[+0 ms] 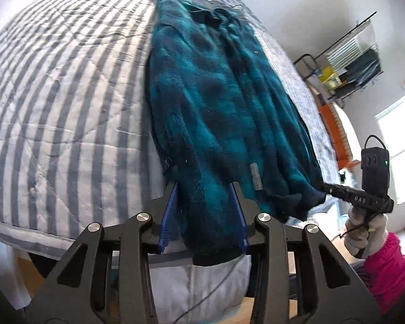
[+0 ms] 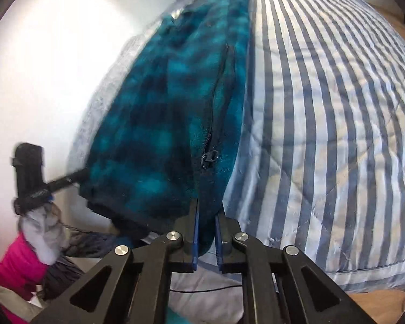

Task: Fold large clothes

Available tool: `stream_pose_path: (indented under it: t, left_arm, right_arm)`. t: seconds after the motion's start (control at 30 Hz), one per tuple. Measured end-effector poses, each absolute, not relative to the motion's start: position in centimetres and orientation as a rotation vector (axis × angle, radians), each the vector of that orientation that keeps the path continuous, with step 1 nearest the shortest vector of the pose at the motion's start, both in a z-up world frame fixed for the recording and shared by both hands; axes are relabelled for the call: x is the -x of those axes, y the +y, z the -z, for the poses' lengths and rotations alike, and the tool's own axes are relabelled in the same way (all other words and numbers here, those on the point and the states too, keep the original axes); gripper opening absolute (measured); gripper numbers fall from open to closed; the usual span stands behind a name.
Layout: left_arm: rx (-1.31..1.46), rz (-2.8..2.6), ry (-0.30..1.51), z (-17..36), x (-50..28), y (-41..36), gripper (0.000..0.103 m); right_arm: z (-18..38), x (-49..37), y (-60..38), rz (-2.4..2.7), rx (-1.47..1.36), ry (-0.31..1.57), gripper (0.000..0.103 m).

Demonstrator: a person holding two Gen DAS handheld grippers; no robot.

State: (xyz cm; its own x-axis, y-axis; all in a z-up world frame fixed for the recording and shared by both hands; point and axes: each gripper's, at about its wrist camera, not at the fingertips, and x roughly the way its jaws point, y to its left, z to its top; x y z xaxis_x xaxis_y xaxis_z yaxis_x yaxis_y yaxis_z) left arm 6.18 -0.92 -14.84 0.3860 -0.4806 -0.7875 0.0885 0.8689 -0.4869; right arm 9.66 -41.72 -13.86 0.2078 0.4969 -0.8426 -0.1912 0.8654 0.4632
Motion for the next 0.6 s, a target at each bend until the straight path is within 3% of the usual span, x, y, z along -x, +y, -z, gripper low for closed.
stream_pose_path:
  t: [0.07, 0.13, 0.2, 0.3, 0.33, 0.43, 0.6]
  left_arm:
    - [0.394, 0.346, 1.101, 14.5, -6.1, -0.6, 0.037]
    - [0.378, 0.356, 1.092, 14.0, -6.2, -0.6, 0.037]
    - [0.369, 0.345, 1.064, 13.4, -6.0, -0.5, 0.037]
    - [0.399, 0.405, 1.042, 12.3, -6.2, -1.2, 0.037]
    - [0.407, 0.434, 1.043, 12.0, -6.5, -1.8, 0.038]
    - [0.461, 0.504, 1.059, 11.8, -7.3, -4.0, 0.051]
    - [0.52, 0.548, 1.111, 13.0, -9.0, -7.5, 0.051]
  right_arm:
    - [14.7, -9.7, -40.3, -0.475, -0.191, 1.29, 0.008]
    - [14.1, -9.9, -40.0, -0.487, -0.167, 1.281, 0.016]
    - [12.8, -10.2, -40.5, -0.474, -0.168, 1.257, 0.034]
    - [10.5, -11.7, -41.7, -0.453, -0.201, 1.155, 0.049]
    - [10.2, -12.4, -42.2, -0.451, -0.233, 1.14, 0.062]
    - [10.4, -15.5, -43.0, -0.433, -0.294, 1.115, 0.064]
    - [11.9, -21.5, -43.2, -0.426, -0.33, 1.119, 0.063]
